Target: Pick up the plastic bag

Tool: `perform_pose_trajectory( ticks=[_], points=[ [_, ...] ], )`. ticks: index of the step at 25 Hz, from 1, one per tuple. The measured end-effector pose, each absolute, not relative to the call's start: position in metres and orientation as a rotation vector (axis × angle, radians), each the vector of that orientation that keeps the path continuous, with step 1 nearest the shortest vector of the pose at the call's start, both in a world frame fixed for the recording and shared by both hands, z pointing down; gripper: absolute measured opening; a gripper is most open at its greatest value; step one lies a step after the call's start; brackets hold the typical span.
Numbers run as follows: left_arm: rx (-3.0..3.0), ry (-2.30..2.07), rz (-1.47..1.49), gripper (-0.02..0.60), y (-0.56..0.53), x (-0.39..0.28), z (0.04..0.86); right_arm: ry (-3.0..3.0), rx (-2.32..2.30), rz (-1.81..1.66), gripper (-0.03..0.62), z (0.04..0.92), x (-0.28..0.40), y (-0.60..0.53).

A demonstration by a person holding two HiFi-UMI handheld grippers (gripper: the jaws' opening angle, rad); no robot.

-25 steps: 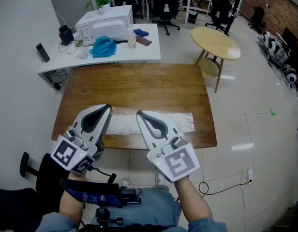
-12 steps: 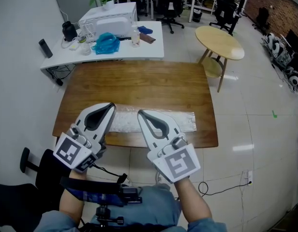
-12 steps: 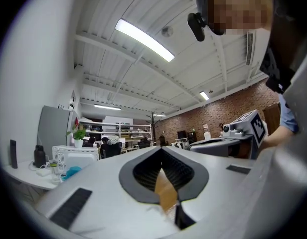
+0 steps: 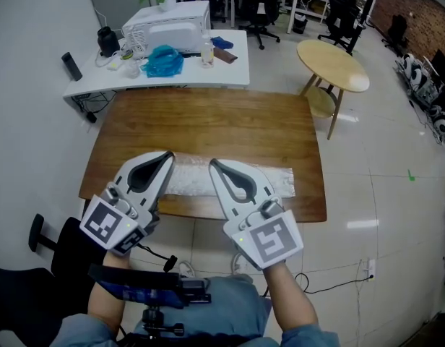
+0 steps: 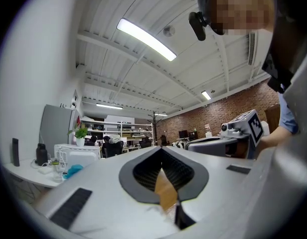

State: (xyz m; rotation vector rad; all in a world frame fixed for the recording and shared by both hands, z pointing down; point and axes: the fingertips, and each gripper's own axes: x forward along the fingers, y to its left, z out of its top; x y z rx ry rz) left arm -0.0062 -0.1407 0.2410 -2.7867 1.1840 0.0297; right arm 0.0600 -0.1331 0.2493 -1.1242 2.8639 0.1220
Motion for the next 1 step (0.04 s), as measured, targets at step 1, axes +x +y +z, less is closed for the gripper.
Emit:
perform_pose_trajectory(
  ticks=[1],
  points=[
    [-2.788,1.186,0.029,0.015,-0.1410,-0.0069,0.2415,2.865,-1.125,0.126,0.000,0.2493,0.0599,-0.1339]
  ],
)
